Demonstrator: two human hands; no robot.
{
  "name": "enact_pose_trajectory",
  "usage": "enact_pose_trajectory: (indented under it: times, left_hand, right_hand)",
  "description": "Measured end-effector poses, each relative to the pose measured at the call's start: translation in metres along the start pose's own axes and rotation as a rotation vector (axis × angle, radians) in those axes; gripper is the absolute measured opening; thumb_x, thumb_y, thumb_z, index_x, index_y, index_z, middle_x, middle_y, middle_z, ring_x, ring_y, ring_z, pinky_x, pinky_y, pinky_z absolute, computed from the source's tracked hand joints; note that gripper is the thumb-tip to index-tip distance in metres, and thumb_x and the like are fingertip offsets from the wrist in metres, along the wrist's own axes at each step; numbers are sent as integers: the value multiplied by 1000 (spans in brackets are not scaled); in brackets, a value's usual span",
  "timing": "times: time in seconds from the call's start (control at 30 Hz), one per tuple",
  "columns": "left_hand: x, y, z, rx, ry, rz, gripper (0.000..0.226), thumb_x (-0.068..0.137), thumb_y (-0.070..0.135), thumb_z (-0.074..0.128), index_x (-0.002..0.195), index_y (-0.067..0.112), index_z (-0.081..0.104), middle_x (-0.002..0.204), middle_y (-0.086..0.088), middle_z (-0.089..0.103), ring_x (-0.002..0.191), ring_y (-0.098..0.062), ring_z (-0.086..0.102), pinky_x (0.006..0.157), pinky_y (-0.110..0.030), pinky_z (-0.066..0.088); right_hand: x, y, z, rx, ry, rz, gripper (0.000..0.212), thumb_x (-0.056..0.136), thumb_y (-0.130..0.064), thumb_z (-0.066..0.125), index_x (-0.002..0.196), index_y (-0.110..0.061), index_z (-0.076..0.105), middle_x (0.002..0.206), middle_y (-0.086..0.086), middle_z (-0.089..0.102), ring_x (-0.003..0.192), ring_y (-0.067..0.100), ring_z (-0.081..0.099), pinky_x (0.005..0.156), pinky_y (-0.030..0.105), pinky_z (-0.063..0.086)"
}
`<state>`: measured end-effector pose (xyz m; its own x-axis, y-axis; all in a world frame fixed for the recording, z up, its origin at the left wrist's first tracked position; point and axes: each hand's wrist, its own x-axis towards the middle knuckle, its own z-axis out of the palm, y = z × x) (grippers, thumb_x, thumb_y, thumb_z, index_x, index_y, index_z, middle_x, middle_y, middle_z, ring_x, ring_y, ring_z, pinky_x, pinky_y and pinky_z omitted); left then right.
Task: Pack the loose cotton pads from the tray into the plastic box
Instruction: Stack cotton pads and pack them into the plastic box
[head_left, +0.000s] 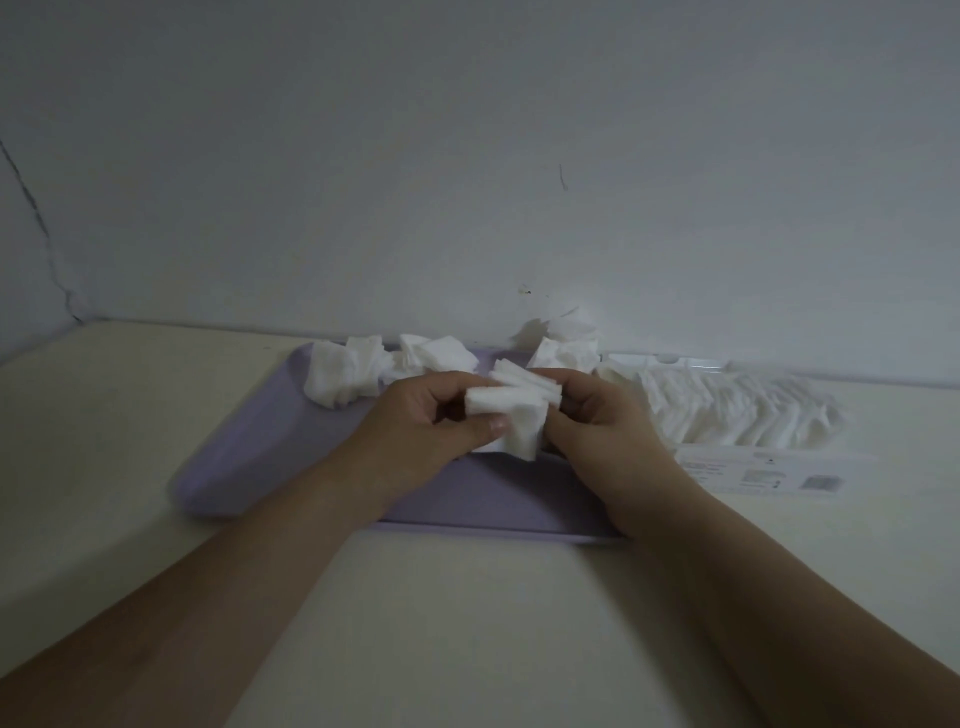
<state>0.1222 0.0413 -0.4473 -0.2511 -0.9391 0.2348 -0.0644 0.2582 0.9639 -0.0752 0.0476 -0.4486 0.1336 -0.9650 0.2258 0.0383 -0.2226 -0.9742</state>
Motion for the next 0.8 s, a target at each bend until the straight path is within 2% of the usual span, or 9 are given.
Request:
enact_pose_trajectory:
  times: [0.07, 0.2, 0.3, 0.43, 0.5, 0.6, 0.7, 0.77, 0.8]
  left_hand:
    - [-1, 1, -1, 11, -19, 6, 33, 93, 1, 70, 118, 21, 73, 102, 11, 78, 89, 3, 67, 75, -11, 50]
    - [-1, -1, -1, -113, -42, -19, 34, 85, -7, 74, 110, 17, 73, 109, -4, 79, 103, -12, 72, 92, -24, 58]
    - [0, -1, -1, -114, 10, -27, 29, 81, -6, 79, 101, 14, 73, 102, -4, 81, 98, -13, 73, 85, -22, 58]
    - [-1, 2, 0, -65, 74, -7, 22, 82, -3, 80, 97, 13, 73, 87, 2, 80, 74, -2, 69, 60, -13, 50]
    - [1, 0, -2, -10, 124, 5, 23, 80, 3, 84, 95, 15, 72, 88, -3, 79, 76, -7, 69, 60, -19, 52]
    - [5, -8, -4, 93, 196, 15, 44, 64, 21, 96, 100, 23, 70, 88, -7, 74, 76, -16, 64, 72, -33, 57]
    - [4, -11, -2, 160, 44, 65, 57, 65, 32, 93, 117, 30, 71, 87, 0, 72, 76, -16, 63, 73, -41, 57]
    - [4, -13, 0, 197, -54, 118, 47, 74, 33, 89, 118, 27, 74, 98, -7, 77, 87, -34, 71, 80, -53, 57]
    - [4, -14, 0, 209, -48, 124, 41, 76, 32, 87, 115, 26, 75, 92, -8, 76, 80, -35, 68, 75, -51, 55]
  right_hand:
    - [1, 1, 0, -16, -3, -17, 28, 100, 3, 57, 121, -10, 70, 113, 9, 77, 111, 25, 72, 101, 43, 56]
    - [2, 2, -1, -25, -20, -22, 32, 98, 5, 58, 119, -14, 71, 112, 8, 78, 108, 25, 72, 95, 41, 56]
    - [0, 3, -1, 7, -66, -24, 31, 97, 6, 60, 123, -8, 71, 116, 11, 76, 113, 29, 70, 98, 41, 55]
    - [3, 2, -2, 85, -89, 59, 38, 86, 9, 62, 121, -5, 72, 116, 17, 75, 119, 39, 65, 101, 47, 52]
    - [4, 1, -3, 138, -159, 85, 51, 73, 5, 61, 122, -5, 71, 120, 21, 73, 122, 42, 62, 106, 50, 48]
    - [0, 1, -1, 13, -183, 24, 57, 71, -1, 74, 126, -12, 66, 119, 12, 74, 114, 26, 68, 98, 39, 53]
    - [0, 6, 3, -247, -47, -80, 53, 74, 6, 74, 119, -21, 66, 110, 4, 75, 105, 21, 70, 91, 32, 58]
    - [1, 7, 4, -278, -12, -91, 57, 74, 12, 65, 117, -26, 64, 110, 2, 73, 103, 20, 70, 89, 33, 59]
    - [2, 7, 4, -281, -5, -84, 58, 74, 13, 63, 117, -27, 63, 108, 1, 72, 101, 17, 69, 86, 31, 58]
